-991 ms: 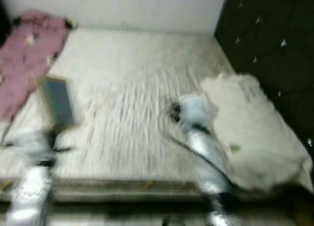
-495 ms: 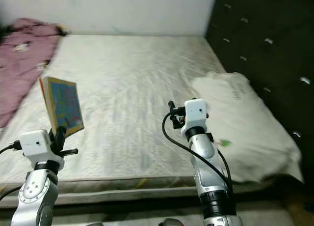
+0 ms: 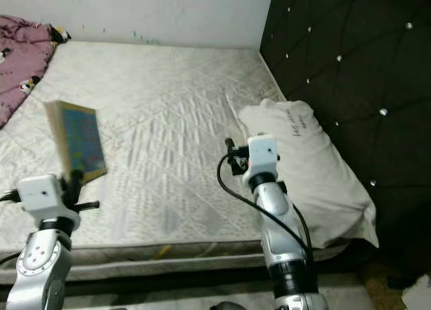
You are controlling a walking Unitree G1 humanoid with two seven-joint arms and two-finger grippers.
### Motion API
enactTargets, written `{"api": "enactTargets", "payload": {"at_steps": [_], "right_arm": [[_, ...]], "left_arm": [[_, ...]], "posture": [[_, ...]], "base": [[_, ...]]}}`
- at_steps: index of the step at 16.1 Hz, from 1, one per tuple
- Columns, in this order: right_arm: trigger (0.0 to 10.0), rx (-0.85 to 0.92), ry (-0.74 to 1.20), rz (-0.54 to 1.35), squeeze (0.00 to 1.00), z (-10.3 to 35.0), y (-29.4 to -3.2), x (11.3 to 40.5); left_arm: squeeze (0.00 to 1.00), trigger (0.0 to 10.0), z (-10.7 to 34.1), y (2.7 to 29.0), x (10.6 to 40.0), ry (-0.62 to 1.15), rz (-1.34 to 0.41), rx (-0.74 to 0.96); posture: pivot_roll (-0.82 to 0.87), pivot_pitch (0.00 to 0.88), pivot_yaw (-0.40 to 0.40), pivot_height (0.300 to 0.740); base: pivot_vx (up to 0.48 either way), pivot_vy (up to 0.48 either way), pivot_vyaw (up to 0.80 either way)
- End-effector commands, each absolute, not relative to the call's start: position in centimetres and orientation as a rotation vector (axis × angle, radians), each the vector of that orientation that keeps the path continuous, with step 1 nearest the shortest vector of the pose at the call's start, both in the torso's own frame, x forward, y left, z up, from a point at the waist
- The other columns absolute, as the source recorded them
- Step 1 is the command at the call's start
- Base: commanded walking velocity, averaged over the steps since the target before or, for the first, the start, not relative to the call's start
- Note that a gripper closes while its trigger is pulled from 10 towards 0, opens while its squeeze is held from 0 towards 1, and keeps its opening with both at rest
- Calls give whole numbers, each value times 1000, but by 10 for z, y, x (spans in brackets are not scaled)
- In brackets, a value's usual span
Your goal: Clean up the room
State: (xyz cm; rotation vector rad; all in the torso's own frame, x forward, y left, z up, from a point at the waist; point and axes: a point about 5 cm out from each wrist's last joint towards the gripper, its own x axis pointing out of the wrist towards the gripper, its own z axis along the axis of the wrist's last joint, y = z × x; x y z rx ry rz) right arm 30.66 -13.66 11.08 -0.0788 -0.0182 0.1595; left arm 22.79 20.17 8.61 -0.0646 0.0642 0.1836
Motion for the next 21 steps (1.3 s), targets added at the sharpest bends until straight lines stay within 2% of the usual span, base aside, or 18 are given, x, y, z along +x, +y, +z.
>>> {"api": "enactTargets", "payload": {"at_steps": [1, 5, 15, 21], "right_arm": [[10000, -86, -3, 132, 0, 108, -147, 306], [10000, -88, -1, 134, 0, 108, -147, 306], [10000, -94, -1, 137, 0, 108, -147, 308], [10000, -94, 2, 141, 0, 108, -146, 308]], "left_arm": [[0, 10000, 94, 191, 232, 26, 140, -83], [0, 10000, 93, 190, 232, 25, 139, -88], [0, 10000, 97, 189, 233, -4, 119, -126], [0, 10000, 98, 188, 234, -12, 109, -133]], "posture": [[77, 0, -26, 740], [77, 0, -26, 740], [74, 0, -29, 740], [75, 0, -30, 740]], "base": [[0, -390, 0], [0, -480, 0], [0, 0, 0], [305, 0, 0]]}}
